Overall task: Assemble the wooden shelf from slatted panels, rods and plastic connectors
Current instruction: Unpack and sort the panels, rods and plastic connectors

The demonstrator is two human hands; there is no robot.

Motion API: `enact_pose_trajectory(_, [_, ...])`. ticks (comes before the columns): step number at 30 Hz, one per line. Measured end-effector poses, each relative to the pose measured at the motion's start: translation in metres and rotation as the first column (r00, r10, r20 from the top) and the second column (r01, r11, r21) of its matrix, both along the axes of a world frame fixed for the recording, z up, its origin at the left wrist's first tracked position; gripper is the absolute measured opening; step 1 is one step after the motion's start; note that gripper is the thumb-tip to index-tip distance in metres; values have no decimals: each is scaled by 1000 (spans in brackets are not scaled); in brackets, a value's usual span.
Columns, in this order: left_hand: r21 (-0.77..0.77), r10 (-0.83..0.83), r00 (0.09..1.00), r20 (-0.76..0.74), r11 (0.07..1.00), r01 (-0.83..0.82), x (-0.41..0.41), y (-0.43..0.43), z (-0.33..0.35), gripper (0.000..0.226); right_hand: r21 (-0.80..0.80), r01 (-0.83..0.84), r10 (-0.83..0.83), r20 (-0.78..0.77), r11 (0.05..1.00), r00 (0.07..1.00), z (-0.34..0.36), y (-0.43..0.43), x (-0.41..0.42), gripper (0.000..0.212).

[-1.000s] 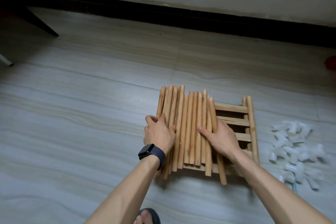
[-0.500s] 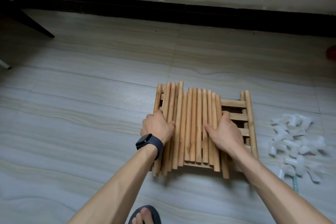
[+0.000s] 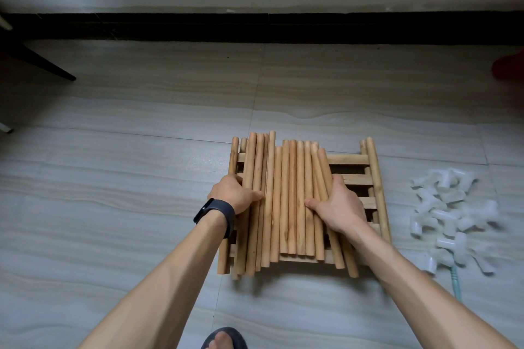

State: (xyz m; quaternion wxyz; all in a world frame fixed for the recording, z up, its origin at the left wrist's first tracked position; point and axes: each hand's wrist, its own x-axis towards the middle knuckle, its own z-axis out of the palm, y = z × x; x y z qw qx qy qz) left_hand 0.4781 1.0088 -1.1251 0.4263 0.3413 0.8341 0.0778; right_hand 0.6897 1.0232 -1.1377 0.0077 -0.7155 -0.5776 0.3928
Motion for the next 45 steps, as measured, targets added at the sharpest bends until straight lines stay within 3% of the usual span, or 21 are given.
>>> enact_pose_trajectory(6, [37, 31, 999, 42, 999, -33, 10, 8, 3, 45, 47, 5, -6, 15, 999, 1000, 0, -1, -3, 58])
enact_pose_trajectory(10, [32, 79, 992, 95, 996, -83, 9, 12, 0, 50, -19, 13, -14, -20, 1000, 1000, -1, 5, -6, 48])
enact_pose_trajectory(17, [7, 12, 995, 101, 1000, -13, 3, 18, 0, 58, -98, 168, -185, -197, 981, 963, -2, 5, 6, 53])
enact_pose_trajectory(24, [33, -13, 994, 111, 999, 9, 7, 18, 2, 59, -90, 167, -186, -278, 982, 942, 3, -2, 15, 60])
enact_pose_trajectory(26, [31, -39, 994, 98, 999, 36, 11, 18, 5, 46, -89, 160, -179, -284, 983, 942, 4, -5, 13, 65])
enact_pose_trajectory(29, [17, -154, 987, -36, 988, 154, 18, 20, 7, 22, -91, 153, -173, -284, 984, 943, 3, -7, 11, 70])
enact_pose_trajectory(34, [11, -200, 971, -130, 979, 204, 26, 23, 6, 29, -101, 160, -184, -305, 982, 934, -1, -6, 13, 70])
enact_pose_trajectory(42, [37, -115, 993, -18, 993, 115, 11, 23, 4, 35, -114, 156, -185, -318, 981, 930, -4, -4, 15, 62])
enact_pose_trajectory(45, [14, -111, 994, 10, 994, 110, 3, 25, 4, 49, -122, 156, -188, -327, 980, 926, -4, -4, 16, 61])
